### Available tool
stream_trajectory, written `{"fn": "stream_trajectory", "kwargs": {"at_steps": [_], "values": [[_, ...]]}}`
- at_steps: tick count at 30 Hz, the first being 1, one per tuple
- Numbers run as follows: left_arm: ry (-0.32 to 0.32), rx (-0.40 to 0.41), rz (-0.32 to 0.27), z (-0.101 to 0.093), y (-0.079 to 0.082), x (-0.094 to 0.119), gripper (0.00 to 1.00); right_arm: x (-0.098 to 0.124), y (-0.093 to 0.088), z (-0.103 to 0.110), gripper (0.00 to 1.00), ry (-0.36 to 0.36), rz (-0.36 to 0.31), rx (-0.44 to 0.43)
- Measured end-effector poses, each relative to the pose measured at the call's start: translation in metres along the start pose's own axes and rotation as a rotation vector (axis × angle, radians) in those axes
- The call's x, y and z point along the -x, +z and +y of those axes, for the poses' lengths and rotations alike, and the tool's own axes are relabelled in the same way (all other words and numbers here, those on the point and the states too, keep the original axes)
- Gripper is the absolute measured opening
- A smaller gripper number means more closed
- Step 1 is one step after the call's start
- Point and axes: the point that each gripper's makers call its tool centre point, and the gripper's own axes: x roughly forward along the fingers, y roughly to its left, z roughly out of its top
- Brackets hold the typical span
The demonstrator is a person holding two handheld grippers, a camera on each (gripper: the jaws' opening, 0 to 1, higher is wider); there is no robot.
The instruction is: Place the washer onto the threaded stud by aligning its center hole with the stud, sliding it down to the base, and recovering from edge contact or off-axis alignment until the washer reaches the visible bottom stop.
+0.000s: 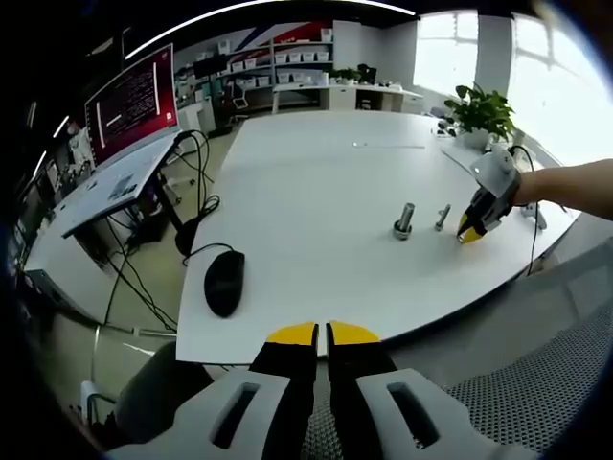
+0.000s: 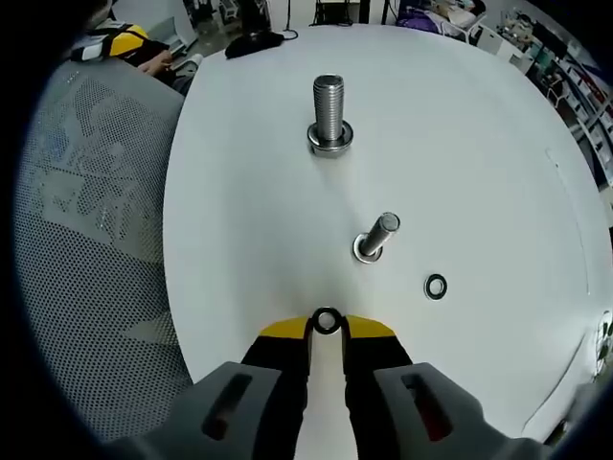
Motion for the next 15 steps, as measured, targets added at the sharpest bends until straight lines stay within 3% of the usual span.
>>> {"fn": "stream_trajectory", "kwargs": {"at_steps": [15], "values": [[-0.004,-0.001,-0.007,-0.0008,0.0007,0.0005,0.01,0.0003,0.0008,0.0017,0.14,-0.017,0.000,-0.009]]}}
